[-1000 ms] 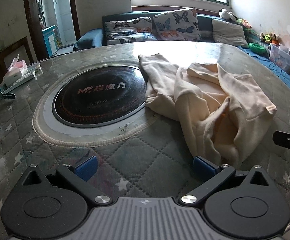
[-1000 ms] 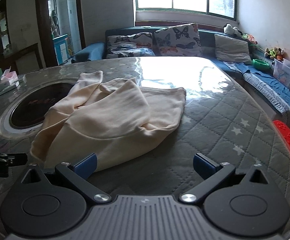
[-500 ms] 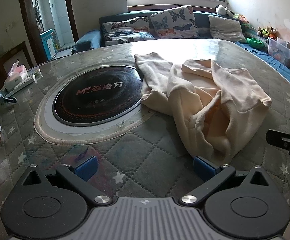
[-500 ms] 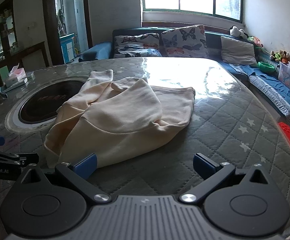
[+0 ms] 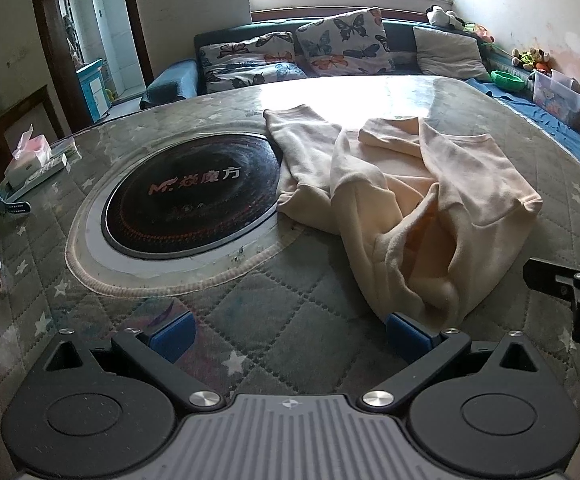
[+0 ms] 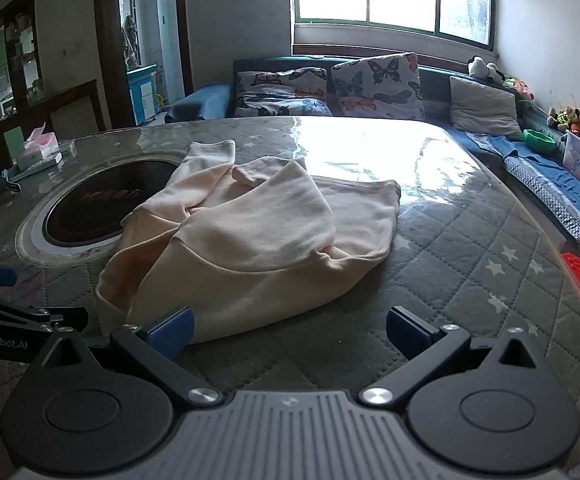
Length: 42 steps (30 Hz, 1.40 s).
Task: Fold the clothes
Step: 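Grasp the sweatshirt hem with the left gripper while the right gripper grasps the hem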
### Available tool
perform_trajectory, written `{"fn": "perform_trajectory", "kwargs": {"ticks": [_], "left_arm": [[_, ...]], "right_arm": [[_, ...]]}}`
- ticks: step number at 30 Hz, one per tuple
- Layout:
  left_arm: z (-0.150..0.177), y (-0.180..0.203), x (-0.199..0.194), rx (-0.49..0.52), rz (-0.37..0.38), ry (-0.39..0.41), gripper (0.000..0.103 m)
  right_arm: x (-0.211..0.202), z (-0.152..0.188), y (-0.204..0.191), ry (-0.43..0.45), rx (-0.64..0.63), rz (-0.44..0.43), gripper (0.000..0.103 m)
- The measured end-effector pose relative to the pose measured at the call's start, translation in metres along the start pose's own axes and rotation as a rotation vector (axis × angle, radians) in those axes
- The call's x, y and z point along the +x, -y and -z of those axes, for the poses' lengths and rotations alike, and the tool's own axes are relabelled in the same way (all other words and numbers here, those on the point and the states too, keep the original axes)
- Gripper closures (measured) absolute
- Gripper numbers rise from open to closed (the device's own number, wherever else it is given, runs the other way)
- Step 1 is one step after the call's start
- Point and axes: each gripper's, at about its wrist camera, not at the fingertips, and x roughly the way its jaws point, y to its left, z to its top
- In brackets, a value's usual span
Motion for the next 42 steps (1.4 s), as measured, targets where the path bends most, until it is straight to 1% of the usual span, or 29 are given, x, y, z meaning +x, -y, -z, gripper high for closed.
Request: {"fn": "perform_trajectory", "kwargs": {"ticks": [12,16,18,19,21,24,26,27,29,33,34,35,36,37,38,39,41,42], "left_arm": [[-0.018,-0.003,0.001,0.02,0.003,0.022,0.0],[-0.027,-0.008,0.003,0.026,0.013,0.035,0.0],[-0.033,-0.01,0.005,0.027,0.018,0.041,0.0],[-0.036,-0.011,0.006,0.028,0.02,0.044,0.0],[-0.043,-0.013,0.01,0.029,0.026,0.046,0.0],[-0.053,-0.016,0.015,0.032,0.045,0.046,0.0],[-0.061,-0.017,0.02,0.033,0.069,0.05,0.0],[-0.065,-0.018,0.023,0.034,0.078,0.051,0.0],[-0.073,-0.018,0.03,0.034,0.092,0.047,0.0],[-0.087,-0.015,0.042,0.045,0.106,0.061,0.001],[-0.091,-0.013,0.046,0.054,0.108,0.066,0.002],[-0.095,-0.012,0.05,0.062,0.11,0.072,0.007],[-0.098,-0.01,0.054,0.069,0.112,0.074,0.009],[-0.103,-0.01,0.06,0.07,0.115,0.069,0.012],[-0.107,-0.009,0.065,0.069,0.12,0.064,0.016],[-0.11,-0.009,0.071,0.069,0.125,0.061,0.019],[-0.117,-0.007,0.081,0.069,0.144,0.056,0.024],[-0.121,-0.006,0.086,0.072,0.153,0.056,0.025]], "right_arm": [[0.004,-0.013,-0.001,0.016,-0.031,-0.007,0.001],[0.008,-0.023,0.001,0.021,-0.05,-0.012,0.005],[0.011,-0.029,0.003,0.022,-0.053,-0.016,0.005],[0.014,-0.033,0.004,0.022,-0.057,-0.019,0.008],[0.018,-0.042,0.006,0.024,-0.063,-0.029,0.009],[0.028,-0.055,0.009,0.022,-0.068,-0.045,0.015],[0.037,-0.066,0.012,0.021,-0.071,-0.046,0.021],[0.043,-0.071,0.013,0.018,-0.071,-0.046,0.022],[0.054,-0.081,0.017,0.012,-0.072,-0.047,0.029],[0.076,-0.099,0.02,0.002,-0.081,-0.051,0.035],[0.083,-0.104,0.021,-0.003,-0.081,-0.057,0.036],[0.09,-0.109,0.022,-0.009,-0.081,-0.062,0.039],[0.097,-0.113,0.023,-0.014,-0.08,-0.065,0.041],[0.104,-0.117,0.024,-0.018,-0.078,-0.065,0.045],[0.11,-0.121,0.025,-0.021,-0.075,-0.067,0.046],[0.115,-0.124,0.026,-0.022,-0.072,-0.07,0.046],[0.13,-0.132,0.028,-0.03,-0.063,-0.079,0.052],[0.137,-0.135,0.029,-0.037,-0.061,-0.082,0.054]]}}
